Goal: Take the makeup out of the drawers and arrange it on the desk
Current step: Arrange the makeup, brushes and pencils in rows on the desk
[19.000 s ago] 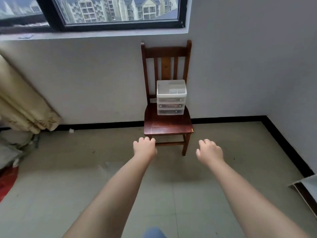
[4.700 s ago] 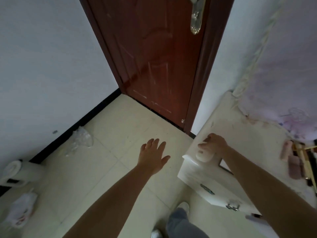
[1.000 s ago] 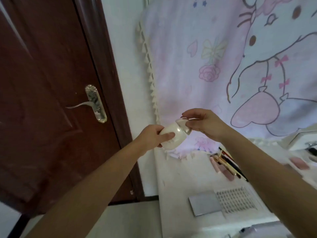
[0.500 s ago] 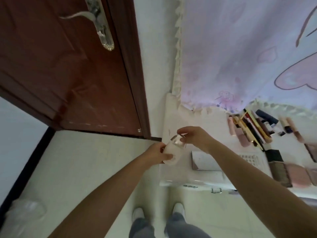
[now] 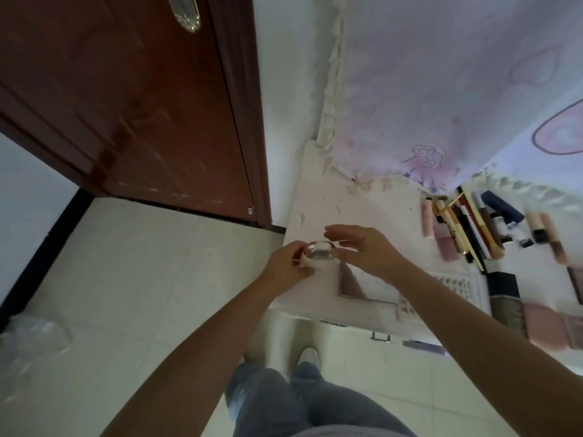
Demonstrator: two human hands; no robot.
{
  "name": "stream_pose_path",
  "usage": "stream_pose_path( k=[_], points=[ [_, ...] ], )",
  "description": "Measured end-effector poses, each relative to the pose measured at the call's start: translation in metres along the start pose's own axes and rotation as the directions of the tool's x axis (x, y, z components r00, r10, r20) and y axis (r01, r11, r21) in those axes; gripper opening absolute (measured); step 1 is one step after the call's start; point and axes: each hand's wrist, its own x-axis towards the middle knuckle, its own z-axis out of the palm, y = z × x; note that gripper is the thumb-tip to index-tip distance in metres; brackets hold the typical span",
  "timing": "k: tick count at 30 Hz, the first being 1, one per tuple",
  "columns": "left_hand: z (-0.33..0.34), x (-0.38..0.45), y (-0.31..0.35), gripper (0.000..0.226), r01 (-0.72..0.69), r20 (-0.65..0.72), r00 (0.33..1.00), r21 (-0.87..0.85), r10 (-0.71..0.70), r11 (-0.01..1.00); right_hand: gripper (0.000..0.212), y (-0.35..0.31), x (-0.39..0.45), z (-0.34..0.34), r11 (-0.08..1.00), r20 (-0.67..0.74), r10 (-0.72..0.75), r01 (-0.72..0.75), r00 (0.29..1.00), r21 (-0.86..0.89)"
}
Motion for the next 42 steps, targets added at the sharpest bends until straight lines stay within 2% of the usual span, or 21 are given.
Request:
stream_pose_path(
  k=[2, 3, 5, 8, 10, 12, 18, 20, 21, 22, 24, 27, 28, 29, 31, 32, 34, 36, 39, 42],
  points=[
    [0.001, -0.002, -0.002, 0.037, -0.01, 0.001, 1.0, 0.013, 0.01, 1.0, 0.043, 0.007, -0.005, -0.005, 0.996, -0.018, -0.026, 0.024, 1.0, -0.085],
    [0.0, -0.003, -0.002, 0.038, -0.019, 0.009, 1.0, 0.024, 0.019, 1.0, 0.043, 0.015, -0.008, -0.008, 0.977, -0.007, -0.04, 0.037, 0.999, -0.212],
    [0.0, -0.004, -0.003, 0.039, -0.031, 0.032, 0.999, 0.03, 0.03, 0.999, 0.049, 0.034, -0.015, -0.011, 0.889, 0.022, -0.046, 0.051, 0.999, -0.455],
    [-0.001, -0.005, -0.001, 0.039, -0.02, 0.04, 0.999, 0.027, 0.018, 0.999, 0.075, 0.065, -0.024, -0.005, 0.719, 0.153, -0.039, 0.134, 0.987, -0.682],
    [-0.001, -0.006, 0.001, 0.041, -0.018, 0.037, 0.999, 0.036, 0.017, 0.999, 0.087, 0.08, -0.026, 0.003, 0.601, 0.215, 0.009, 0.167, 0.977, -0.782],
    [-0.001, -0.008, 0.001, 0.046, -0.016, 0.037, 0.999, 0.054, 0.014, 0.998, 0.094, 0.078, -0.03, 0.007, 0.539, 0.229, 0.003, 0.191, 0.974, -0.821],
    [-0.008, -0.023, -0.008, 0.069, 0.037, 0.01, 0.999, 0.074, -0.038, 0.997, 0.085, 0.077, -0.037, 0.001, 0.55, 0.23, -0.038, 0.212, 0.973, -0.808],
    [-0.014, -0.032, -0.009, 0.071, 0.037, -0.023, 0.999, 0.112, -0.034, 0.993, 0.075, 0.067, -0.042, -0.004, 0.584, 0.208, -0.036, 0.189, 0.978, -0.789],
    [-0.019, -0.037, -0.008, 0.07, 0.019, -0.038, 0.999, 0.127, -0.014, 0.992, 0.072, 0.061, -0.047, -0.004, 0.646, 0.172, 0.001, 0.131, 0.985, -0.752],
    [-0.023, -0.044, -0.005, 0.068, -0.013, -0.053, 0.998, 0.139, 0.02, 0.99, 0.07, 0.055, -0.052, -0.004, 0.701, 0.137, 0.045, 0.066, 0.99, -0.71],
    [-0.032, -0.055, 0.003, 0.064, -0.108, -0.097, 0.987, 0.182, 0.128, 0.977, 0.068, 0.042, -0.061, -0.005, 0.735, 0.062, 0.07, -0.009, 0.996, -0.678],
    [-0.039, -0.068, 0.023, 0.059, -0.255, -0.17, 0.939, 0.243, 0.3, 0.936, 0.064, 0.021, -0.082, -0.014, 0.769, -0.074, -0.009, -0.04, 0.997, -0.638],
    [-0.04, -0.071, 0.034, 0.058, -0.314, -0.156, 0.921, 0.238, 0.356, 0.919, 0.063, 0.01, -0.091, -0.019, 0.782, -0.119, -0.035, -0.047, 0.992, -0.622],
    [-0.04, -0.074, 0.048, 0.059, -0.375, -0.108, 0.907, 0.23, 0.407, 0.898, 0.063, -0.003, -0.102, -0.023, 0.79, -0.167, -0.037, -0.073, 0.985, -0.609],
    [-0.036, -0.076, 0.076, 0.069, -0.459, 0.074, 0.888, 0.212, 0.454, 0.863, 0.064, -0.027, -0.122, -0.031, 0.798, -0.247, -0.092, -0.077, 0.965, -0.598],
    [-0.035, -0.077, 0.09, 0.077, -0.487, 0.178, 0.871, 0.206, 0.457, 0.849, 0.064, -0.038, -0.132, -0.034, 0.801, -0.281, -0.151, -0.049, 0.948, -0.596],
    [-0.032, -0.08, 0.116, 0.091, -0.528, 0.321, 0.83, 0.193, 0.456, 0.827, 0.064, -0.056, -0.152, -0.041, 0.804, -0.316, -0.176, -0.049, 0.932, -0.593],
    [-0.032, -0.085, 0.136, 0.094, -0.554, 0.414, 0.785, 0.139, 0.46, 0.82, 0.068, -0.07, -0.169, -0.045, 0.79, -0.316, -0.207, -0.032, 0.926, -0.612],
    [-0.035, -0.096, 0.154, 0.079, -0.612, 0.524, 0.679, 0.02, 0.513, 0.79, 0.067, -0.088, -0.192, -0.046, 0.786, -0.329, -0.19, -0.057, 0.925, -0.616],
    [-0.036, -0.105, 0.163, 0.069, -0.623, 0.521, 0.645, -0.066, 0.559, 0.78, 0.066, -0.095, -0.202, -0.048, 0.798, -0.372, -0.195, -0.073, 0.908, -0.599]
  ],
)
